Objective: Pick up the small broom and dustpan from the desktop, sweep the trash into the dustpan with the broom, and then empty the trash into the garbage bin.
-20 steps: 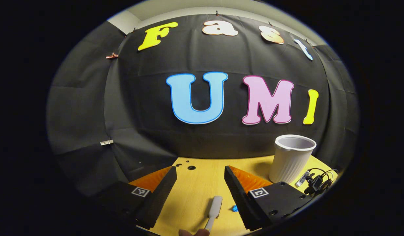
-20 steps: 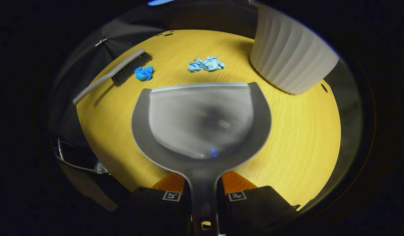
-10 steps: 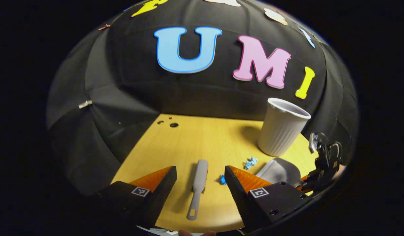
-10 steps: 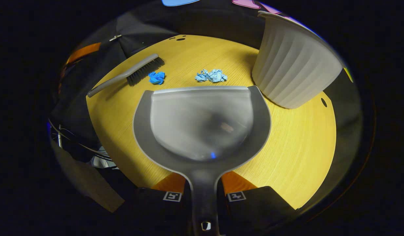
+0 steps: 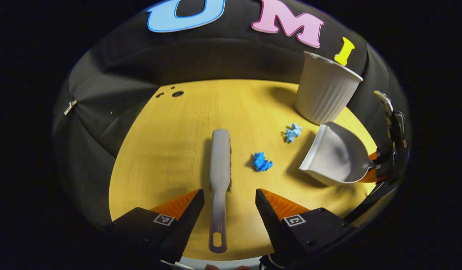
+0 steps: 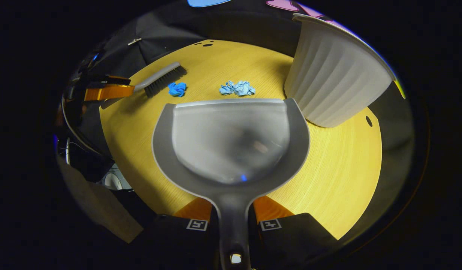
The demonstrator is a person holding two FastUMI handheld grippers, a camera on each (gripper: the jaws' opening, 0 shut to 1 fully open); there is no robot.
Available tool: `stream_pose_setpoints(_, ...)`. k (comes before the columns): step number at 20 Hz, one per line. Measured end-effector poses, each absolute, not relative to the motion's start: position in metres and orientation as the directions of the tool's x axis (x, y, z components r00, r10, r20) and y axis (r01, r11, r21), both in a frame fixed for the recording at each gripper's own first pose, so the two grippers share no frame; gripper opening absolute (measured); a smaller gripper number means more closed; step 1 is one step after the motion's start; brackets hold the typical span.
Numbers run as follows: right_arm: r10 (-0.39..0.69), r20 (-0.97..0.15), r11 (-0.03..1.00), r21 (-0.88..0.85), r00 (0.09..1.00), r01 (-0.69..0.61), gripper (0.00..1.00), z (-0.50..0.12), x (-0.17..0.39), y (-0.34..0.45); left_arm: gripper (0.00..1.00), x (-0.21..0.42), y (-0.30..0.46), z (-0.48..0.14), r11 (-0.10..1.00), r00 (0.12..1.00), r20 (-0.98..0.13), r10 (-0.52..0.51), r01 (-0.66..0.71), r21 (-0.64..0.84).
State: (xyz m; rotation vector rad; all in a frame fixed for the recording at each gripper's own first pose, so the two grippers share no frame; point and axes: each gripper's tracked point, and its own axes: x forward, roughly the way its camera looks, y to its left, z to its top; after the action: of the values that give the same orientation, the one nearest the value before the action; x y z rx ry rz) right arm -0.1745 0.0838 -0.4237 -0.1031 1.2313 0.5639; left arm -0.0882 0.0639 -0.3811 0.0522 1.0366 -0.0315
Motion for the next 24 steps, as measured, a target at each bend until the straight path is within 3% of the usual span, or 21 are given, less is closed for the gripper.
stream_pose_setpoints(4,0.359,-0.911,0.849,0.229,0.203,-0.477,0.35,-0.426,-0.177,0.084,0.88,-0.089,0.079,-0.414,0.997,0.436,-0.899,0.046,0.04,0.071)
stream_pose_setpoints(12,0.359,-0.917,0.838,0.235,0.173,-0.493,0.36,-0.435,-0.174,0.08,0.82,-0.088,0.077,-0.439,0.996,0.334,-0.942,0.027,0.074,0.055)
stream_pose_setpoints(16,0.36,-0.921,0.818,0.235,0.148,-0.526,0.35,-0.442,-0.169,0.074,0.69,-0.083,0.077,-0.443,0.994,0.329,-0.944,0.023,0.093,0.057)
stream_pose_setpoints(19,0.35,-0.927,0.796,0.217,0.137,-0.564,0.35,-0.444,-0.165,0.069,0.32,-0.076,0.081,-0.442,0.994,0.329,-0.944,0.034,0.087,0.066)
stream_pose_setpoints(20,0.352,-0.927,0.792,0.22,0.131,-0.57,0.35,-0.445,-0.165,0.068,0.28,-0.073,0.082,-0.441,0.994,0.329,-0.944,0.038,0.088,0.07)
stream_pose_setpoints(21,0.355,-0.927,0.787,0.225,0.124,-0.574,0.35,-0.446,-0.164,0.069,0.33,-0.069,0.083,-0.442,0.992,0.336,-0.941,0.046,0.094,0.082)
stream_pose_setpoints(24,0.362,-0.926,0.769,0.233,0.105,-0.595,0.36,-0.451,-0.156,0.069,0.29,-0.052,0.08,-0.442,0.984,0.341,-0.939,0.048,0.145,0.103)
